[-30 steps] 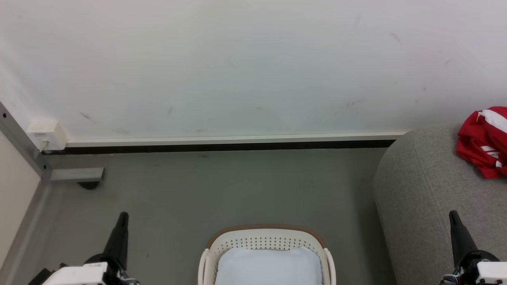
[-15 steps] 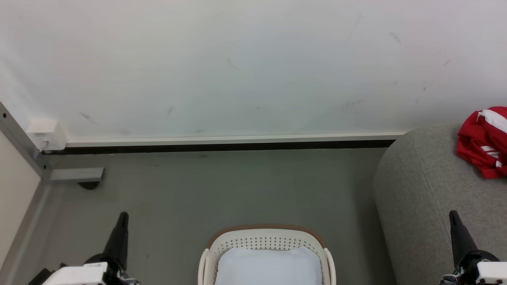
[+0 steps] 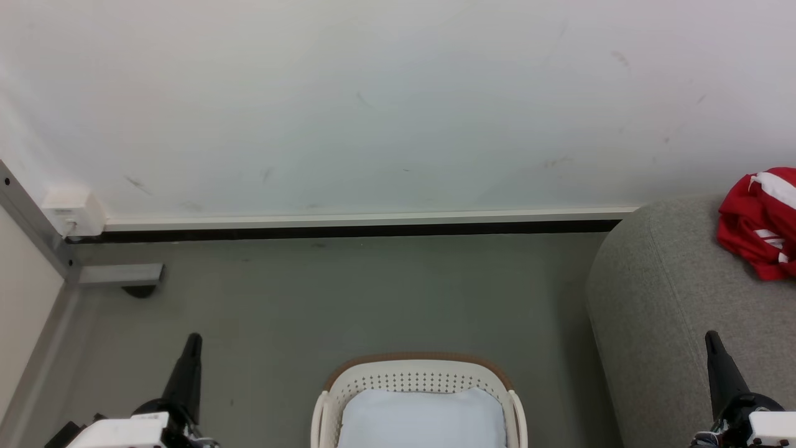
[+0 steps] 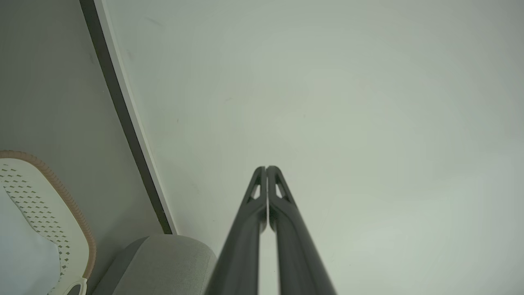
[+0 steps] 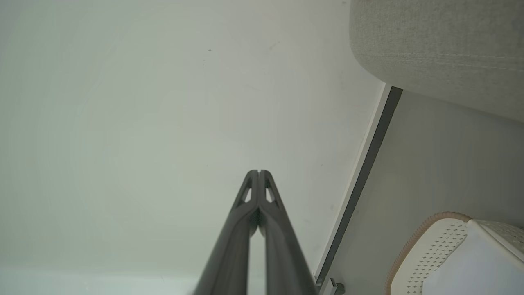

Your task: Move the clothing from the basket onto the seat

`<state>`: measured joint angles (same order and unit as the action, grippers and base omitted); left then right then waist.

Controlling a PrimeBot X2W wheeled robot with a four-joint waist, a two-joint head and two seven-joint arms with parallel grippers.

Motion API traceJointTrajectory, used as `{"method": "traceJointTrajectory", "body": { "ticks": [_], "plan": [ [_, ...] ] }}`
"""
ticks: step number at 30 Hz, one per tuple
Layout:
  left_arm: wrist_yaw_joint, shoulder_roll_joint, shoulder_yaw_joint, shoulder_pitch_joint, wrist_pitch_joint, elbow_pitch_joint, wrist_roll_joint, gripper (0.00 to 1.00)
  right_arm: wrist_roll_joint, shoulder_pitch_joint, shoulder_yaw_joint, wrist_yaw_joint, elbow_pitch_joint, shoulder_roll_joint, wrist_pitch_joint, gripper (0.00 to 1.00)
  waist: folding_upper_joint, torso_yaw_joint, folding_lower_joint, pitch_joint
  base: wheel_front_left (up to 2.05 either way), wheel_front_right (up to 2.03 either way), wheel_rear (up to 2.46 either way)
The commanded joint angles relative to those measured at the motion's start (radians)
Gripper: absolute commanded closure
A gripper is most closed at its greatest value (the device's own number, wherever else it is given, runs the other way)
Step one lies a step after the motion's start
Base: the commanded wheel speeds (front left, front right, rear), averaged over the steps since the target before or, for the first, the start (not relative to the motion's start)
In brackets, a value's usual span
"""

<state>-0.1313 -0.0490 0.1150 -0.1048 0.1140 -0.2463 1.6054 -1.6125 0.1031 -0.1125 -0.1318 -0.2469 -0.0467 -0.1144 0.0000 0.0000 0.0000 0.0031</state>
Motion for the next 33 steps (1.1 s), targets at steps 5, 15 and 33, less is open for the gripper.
{"method": "traceJointTrajectory", "body": {
  "ticks": [5, 15, 33],
  "plan": [
    [-0.002, -0.002, 0.001, -0.009, 0.003, 0.003, 0.014, 1.00, -0.001, 0.012, -0.002, 0.002, 0.005, -0.007, -0.003, 1.00, 0.0000, 0.000, 0.0000, 0.000, 0.00, 0.00, 0.00],
    [-0.002, -0.002, 0.001, -0.009, 0.003, 0.003, 0.014, 1.00, -0.001, 0.012, -0.002, 0.002, 0.005, -0.007, -0.003, 1.00, 0.0000, 0.000, 0.0000, 0.000, 0.00, 0.00, 0.00],
    [-0.002, -0.002, 0.001, -0.009, 0.003, 0.003, 0.014, 1.00, -0.001, 0.012, -0.002, 0.002, 0.005, -0.007, -0.003, 1.00, 0.0000, 0.000, 0.0000, 0.000, 0.00, 0.00, 0.00]
  ]
}}
